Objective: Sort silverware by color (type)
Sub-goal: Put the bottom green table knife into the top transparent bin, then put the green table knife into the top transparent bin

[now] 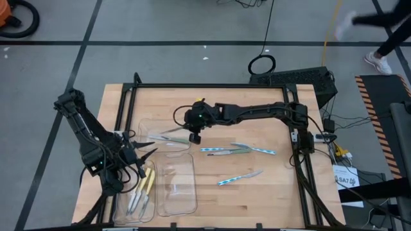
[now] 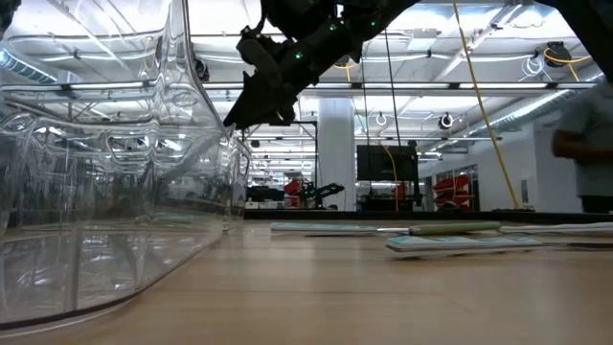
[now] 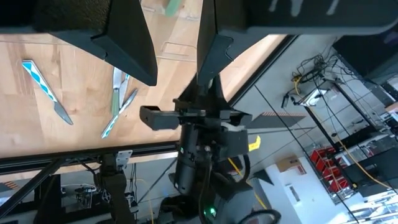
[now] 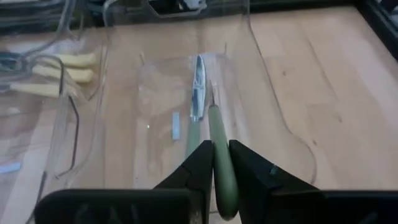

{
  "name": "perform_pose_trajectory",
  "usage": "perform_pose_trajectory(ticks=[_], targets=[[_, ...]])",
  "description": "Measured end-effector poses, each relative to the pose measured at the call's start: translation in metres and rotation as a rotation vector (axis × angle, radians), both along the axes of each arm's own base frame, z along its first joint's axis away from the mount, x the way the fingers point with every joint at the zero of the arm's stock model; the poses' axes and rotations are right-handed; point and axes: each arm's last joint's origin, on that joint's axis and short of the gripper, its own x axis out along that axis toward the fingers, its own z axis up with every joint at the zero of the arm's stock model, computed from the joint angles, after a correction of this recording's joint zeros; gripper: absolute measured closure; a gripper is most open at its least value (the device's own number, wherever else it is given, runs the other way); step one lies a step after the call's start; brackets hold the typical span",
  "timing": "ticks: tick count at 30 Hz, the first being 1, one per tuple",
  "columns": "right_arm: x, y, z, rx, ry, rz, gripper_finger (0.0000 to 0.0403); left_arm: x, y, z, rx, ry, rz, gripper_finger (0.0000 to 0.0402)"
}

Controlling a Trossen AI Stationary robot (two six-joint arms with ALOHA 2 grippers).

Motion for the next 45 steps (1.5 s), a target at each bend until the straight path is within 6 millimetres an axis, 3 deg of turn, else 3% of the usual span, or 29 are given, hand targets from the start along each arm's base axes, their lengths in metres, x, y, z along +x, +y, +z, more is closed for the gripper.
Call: perform_pose_trajectory(ticks=[9, 19, 22, 28, 34, 39, 45], targets=[[0.002, 0.002, -0.006, 0.03, 0.015, 0.005, 0.0352, 0.003, -0.004, 0.004, -0.018, -0.037, -0.002, 0.028], [0.002, 0.011, 0.006, 0.064, -0.044, 0.067, 0.0246, 0.005, -0.007, 0.006, -0.01, -0.038, -0.011, 0.028], [-0.007, 0.02, 0.023, 0.051, -0.047, 0.094, 0.0229, 0.005, -0.007, 0.006, -0.012, -0.035, -0.014, 0.028], [-0.047, 0.06, 0.067, -0.029, 0.053, 0.182, 0.0231, 0.005, -0.007, 0.005, -0.021, -0.034, -0.016, 0.028], [-0.107, 0.104, 0.086, -0.043, 0.345, 0.279, 0.0238, 0.005, -0.007, 0.005, -0.059, -0.03, -0.024, 0.028], [-0.15, 0.134, 0.082, -0.088, 0.527, 0.273, 0.0238, 0.005, -0.008, 0.005, -0.081, -0.043, -0.022, 0.028], [-0.187, 0.152, 0.054, -0.155, 0.486, 0.298, 0.0238, 0.007, -0.01, 0.006, -0.093, -0.052, -0.024, 0.028]])
